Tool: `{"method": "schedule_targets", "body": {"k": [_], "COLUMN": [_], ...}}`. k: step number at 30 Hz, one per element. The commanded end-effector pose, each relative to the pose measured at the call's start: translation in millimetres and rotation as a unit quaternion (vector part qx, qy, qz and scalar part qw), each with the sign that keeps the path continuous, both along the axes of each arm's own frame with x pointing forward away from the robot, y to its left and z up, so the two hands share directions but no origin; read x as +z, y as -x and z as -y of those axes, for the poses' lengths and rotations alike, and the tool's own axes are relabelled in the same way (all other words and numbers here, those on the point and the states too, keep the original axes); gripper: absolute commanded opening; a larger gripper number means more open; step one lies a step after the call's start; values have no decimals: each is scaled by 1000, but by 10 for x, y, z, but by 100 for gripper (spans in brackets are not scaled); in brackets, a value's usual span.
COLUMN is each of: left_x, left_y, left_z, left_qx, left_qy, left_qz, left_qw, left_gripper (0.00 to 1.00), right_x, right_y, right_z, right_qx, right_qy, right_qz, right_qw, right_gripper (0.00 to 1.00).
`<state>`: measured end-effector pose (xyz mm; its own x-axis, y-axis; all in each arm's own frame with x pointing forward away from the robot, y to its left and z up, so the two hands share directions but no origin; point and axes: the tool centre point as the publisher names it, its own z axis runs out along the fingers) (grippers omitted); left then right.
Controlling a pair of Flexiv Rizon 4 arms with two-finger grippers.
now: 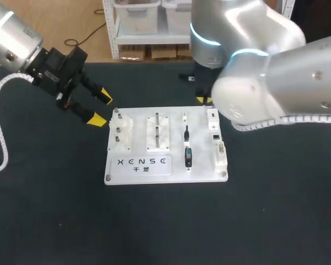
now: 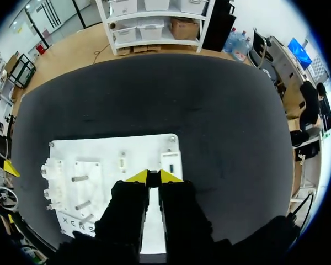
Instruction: Insert the USB connector, Ethernet cable, and multi-pin plug into their matching sockets one by one.
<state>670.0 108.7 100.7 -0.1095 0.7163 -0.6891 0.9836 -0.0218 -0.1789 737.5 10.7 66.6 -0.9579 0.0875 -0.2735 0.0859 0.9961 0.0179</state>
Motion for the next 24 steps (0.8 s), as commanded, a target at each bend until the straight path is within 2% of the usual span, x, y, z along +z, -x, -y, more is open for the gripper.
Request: {"method": "schedule_targets", "body": {"k": [1,10,24], "left_x": [-8,-8,-8], "left_y": [-13,-13,-13], "left_z": [-5,-5,-5], "left_qx": [-2,-2,-2], "left_qy": [1,1,1], "left_qz": [0,0,0], "left_qw": [1000,1000,1000], "left_gripper": [100,100,100], "right_x": [-30,-136,-291], "right_y": [72,54,24], "right_z": [149,236,203], "right_qx": [-6,-17,-25], "right_qy": [2,11,14], "right_qz": [45,37,19], "right_qw": [999,999,999], "right_gripper": [0,0,0]}}
